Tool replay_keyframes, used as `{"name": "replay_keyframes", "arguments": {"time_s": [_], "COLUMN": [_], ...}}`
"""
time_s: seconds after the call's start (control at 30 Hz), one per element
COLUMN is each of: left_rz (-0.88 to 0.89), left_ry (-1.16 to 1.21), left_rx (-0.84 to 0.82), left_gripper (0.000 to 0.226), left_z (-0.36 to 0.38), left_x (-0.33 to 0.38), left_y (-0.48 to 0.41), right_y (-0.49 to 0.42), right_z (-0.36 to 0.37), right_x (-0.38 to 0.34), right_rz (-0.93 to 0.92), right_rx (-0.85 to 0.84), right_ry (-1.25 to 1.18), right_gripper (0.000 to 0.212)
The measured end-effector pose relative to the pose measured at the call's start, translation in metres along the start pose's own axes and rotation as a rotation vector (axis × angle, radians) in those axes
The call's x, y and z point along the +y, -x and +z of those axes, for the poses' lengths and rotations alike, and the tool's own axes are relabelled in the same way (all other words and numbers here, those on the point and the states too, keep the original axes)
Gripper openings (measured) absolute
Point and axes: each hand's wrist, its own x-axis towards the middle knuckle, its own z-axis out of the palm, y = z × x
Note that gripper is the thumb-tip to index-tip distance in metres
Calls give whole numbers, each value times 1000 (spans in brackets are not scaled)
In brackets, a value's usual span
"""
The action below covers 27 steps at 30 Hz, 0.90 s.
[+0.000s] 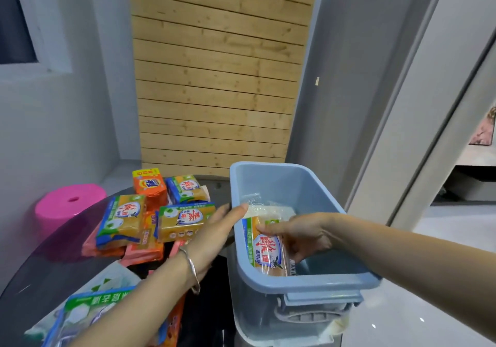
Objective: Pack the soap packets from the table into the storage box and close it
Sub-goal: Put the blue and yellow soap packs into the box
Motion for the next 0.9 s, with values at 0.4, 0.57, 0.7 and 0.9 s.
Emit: {"name": "replay_keyframes", "arguments": {"time_s": [0.4,0.57,0.7,0.9], "left_rz": [10,7,1,5], "left_ry": [4,-26,-37,-40], "left_rx": [-33,-56,-55,-46], "left_gripper": [36,39,40,40], "left_z": [-4,-8,-11,-12], "left_x": [-2,-2,0,3], "left_y": [-1,-3,-4,-1], "right_y": [0,6,13,26], "right_z": [4,1,1,-5], "right_x": [7,7,4,-7], "right_rz": [154,203,209,61], "right_rx": [-44,17,61,302], "right_ry": [118,32,47,111], "right_gripper": [38,42,41,50]}}
